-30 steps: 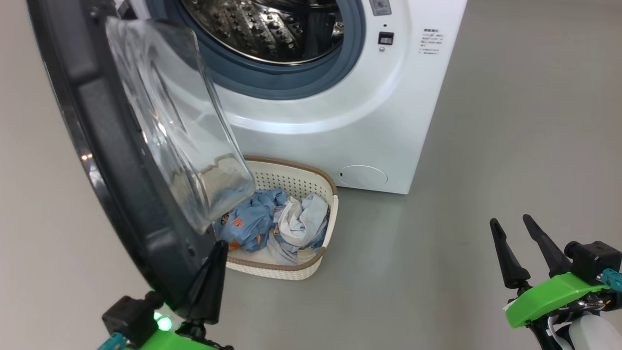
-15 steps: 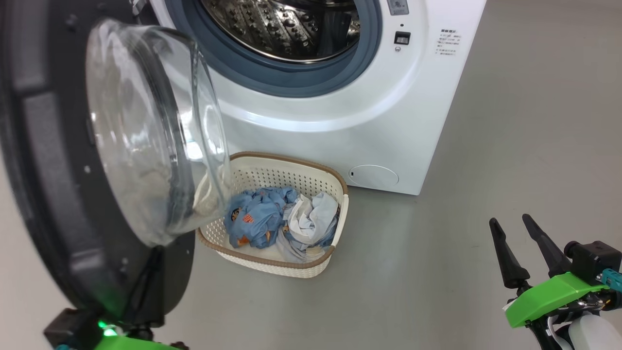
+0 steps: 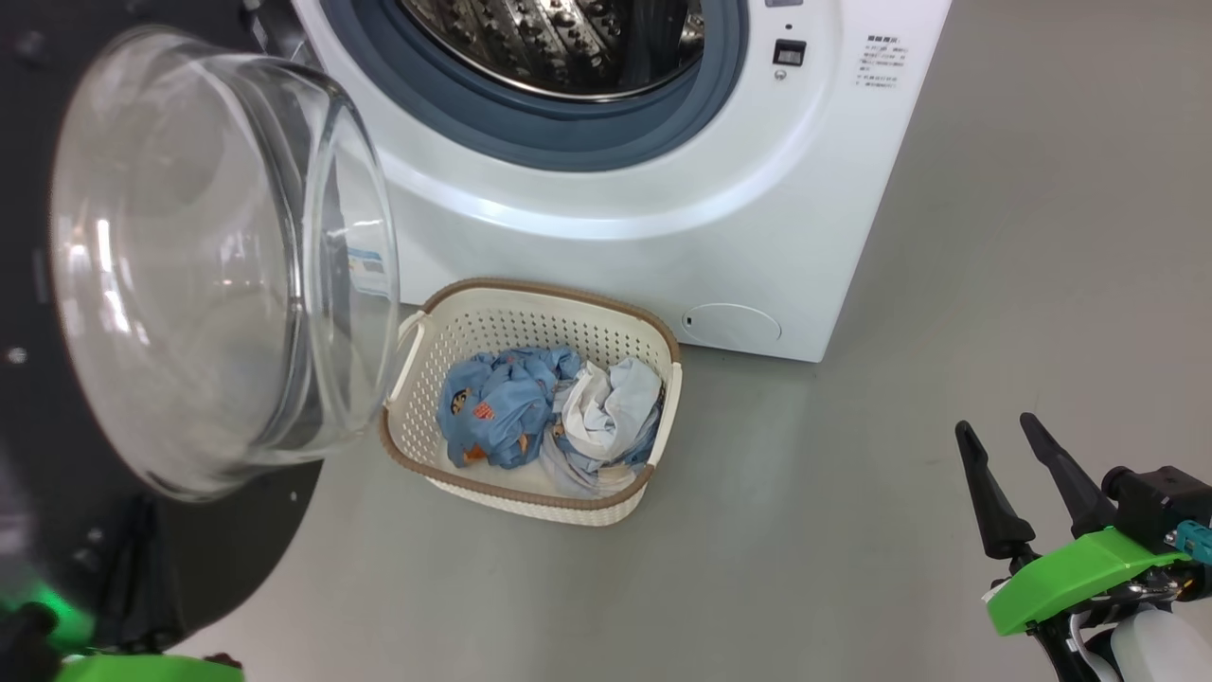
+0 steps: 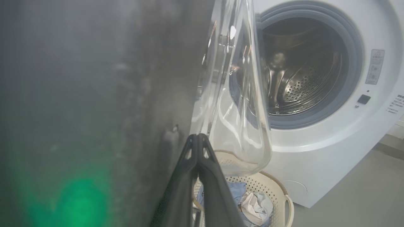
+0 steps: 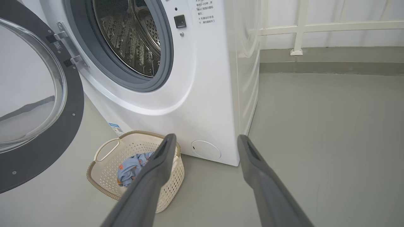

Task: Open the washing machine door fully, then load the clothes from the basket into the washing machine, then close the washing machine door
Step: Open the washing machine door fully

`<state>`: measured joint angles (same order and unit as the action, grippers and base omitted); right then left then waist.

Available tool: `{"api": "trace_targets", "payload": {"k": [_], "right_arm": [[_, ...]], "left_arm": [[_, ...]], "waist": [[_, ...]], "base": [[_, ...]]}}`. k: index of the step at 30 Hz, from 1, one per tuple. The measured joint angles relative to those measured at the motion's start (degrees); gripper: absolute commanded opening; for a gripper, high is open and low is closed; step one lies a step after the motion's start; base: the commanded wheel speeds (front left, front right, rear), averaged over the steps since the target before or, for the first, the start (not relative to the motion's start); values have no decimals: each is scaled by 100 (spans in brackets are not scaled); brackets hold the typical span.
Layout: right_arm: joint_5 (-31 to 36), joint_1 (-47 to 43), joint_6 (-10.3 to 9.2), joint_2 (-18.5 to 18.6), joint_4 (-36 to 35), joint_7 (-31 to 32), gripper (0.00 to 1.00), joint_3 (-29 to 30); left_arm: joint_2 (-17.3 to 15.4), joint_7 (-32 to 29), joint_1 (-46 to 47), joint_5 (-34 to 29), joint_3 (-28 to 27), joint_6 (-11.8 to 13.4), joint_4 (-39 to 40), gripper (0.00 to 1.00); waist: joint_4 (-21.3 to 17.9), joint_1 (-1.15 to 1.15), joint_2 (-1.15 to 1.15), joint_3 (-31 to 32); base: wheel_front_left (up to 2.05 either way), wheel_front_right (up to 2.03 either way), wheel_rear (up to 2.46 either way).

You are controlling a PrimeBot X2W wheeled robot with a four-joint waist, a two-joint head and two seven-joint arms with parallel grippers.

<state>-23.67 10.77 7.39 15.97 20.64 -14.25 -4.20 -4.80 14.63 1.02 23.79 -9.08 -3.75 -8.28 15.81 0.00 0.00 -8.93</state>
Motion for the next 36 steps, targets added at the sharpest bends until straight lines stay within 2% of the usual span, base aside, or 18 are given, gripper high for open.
{"api": "trace_targets", "payload": {"k": [8, 16, 28, 36], "right_arm": [[0, 15, 0, 29, -26, 0, 100, 7], [38, 158, 0, 55, -59, -1, 100, 10], [40, 291, 0, 153, -70, -5, 100, 31], [41, 484, 0, 213, -89, -5, 100, 2]], "left_arm": [[-47, 0, 314, 75, -488, -2, -338, 0], [-231, 0, 724, 67, -1160, 48, -794, 0], [-606, 0, 1399, -131, -1873, 35, -1530, 0], [-983, 1, 1902, -133, -2402, -124, -2205, 0]], "waist": [[10, 0, 0, -145], [4, 0, 0, -294], [12, 0, 0, -553], [-14, 0, 0, -741]], "base": [[0, 0, 0], [0, 0, 0], [0, 0, 0], [0, 0, 0]]}}
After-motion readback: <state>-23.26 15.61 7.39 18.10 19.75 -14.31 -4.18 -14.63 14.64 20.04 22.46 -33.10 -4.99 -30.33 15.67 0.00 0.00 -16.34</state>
